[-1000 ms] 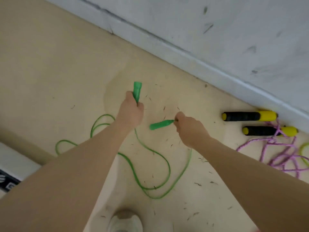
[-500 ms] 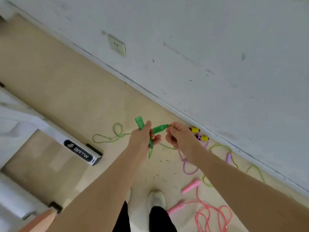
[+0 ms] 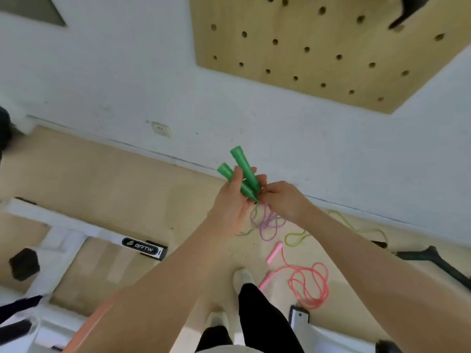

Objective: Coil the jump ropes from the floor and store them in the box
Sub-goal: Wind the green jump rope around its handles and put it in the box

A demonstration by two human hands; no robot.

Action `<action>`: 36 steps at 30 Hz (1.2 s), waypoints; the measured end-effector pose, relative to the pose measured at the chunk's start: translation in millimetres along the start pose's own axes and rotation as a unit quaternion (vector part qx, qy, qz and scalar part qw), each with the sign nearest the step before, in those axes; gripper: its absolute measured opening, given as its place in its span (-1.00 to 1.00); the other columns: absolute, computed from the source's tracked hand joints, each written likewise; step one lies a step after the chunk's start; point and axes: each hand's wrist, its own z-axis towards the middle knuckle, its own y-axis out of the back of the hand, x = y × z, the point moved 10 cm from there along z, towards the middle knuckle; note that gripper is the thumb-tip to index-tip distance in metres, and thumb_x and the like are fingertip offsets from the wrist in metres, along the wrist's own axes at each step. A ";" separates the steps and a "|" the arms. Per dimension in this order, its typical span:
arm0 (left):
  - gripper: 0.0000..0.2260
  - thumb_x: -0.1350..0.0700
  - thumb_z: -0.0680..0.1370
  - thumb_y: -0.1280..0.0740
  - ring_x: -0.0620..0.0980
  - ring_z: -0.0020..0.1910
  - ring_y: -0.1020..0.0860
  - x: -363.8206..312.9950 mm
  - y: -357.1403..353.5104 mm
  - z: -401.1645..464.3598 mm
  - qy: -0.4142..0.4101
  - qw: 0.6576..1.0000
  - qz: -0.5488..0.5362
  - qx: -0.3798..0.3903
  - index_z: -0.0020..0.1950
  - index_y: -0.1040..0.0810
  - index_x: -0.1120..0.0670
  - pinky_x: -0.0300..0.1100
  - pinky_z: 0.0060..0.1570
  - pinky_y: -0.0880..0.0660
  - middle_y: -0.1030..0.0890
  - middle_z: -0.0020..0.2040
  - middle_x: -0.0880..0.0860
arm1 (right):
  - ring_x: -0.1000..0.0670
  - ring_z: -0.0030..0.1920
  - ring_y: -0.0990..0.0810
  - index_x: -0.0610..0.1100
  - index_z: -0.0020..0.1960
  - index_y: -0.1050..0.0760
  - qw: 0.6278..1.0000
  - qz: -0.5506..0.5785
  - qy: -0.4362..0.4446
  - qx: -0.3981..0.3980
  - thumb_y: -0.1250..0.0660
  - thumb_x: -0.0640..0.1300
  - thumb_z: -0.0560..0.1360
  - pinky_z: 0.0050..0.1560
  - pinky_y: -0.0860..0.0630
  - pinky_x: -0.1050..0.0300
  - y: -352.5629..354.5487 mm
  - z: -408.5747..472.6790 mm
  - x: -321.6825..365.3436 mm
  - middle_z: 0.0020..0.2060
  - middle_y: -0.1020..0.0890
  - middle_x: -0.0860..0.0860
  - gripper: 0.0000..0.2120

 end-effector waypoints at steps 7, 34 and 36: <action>-0.84 0.10 0.63 -0.13 0.00 -0.22 -0.59 30.2 -65.9 -84.3 0.003 0.996 0.055 0.071 0.01 -0.48 0.11 -0.23 -0.37 -0.56 -0.49 -0.23 0.04 | 0.04 -0.12 -0.40 -0.18 -0.25 -0.57 0.997 -0.074 0.000 0.009 -0.17 -0.24 0.50 -0.08 -0.29 0.18 17.3 -117.0 -11.3 -0.25 -0.47 0.03 -0.75; -0.70 0.09 0.62 -0.18 -0.13 -0.56 -0.16 275.7 -121.8 -375.4 0.136 0.828 0.504 0.203 -0.32 -0.28 0.07 -0.31 -0.58 -0.06 -0.25 -0.47 -0.03 | -0.01 -0.24 -0.47 -0.23 -0.08 -0.54 0.981 -0.020 0.190 -0.032 -0.23 0.07 0.54 -0.12 -0.43 0.08 3.8 -407.3 -144.5 -0.25 -0.57 -0.14 -0.65; -0.71 0.14 0.61 -0.19 -0.09 -0.55 -0.24 275.6 -122.3 -386.9 0.100 0.836 0.505 0.193 -0.32 -0.32 0.11 -0.26 -0.54 -0.12 -0.33 -0.49 -0.01 | 0.01 -0.28 -0.41 -0.28 -0.14 -0.54 0.978 -0.019 0.205 -0.034 -0.23 0.00 0.55 -0.21 -0.37 0.12 2.5 -421.2 -141.7 -0.31 -0.51 -0.11 -0.66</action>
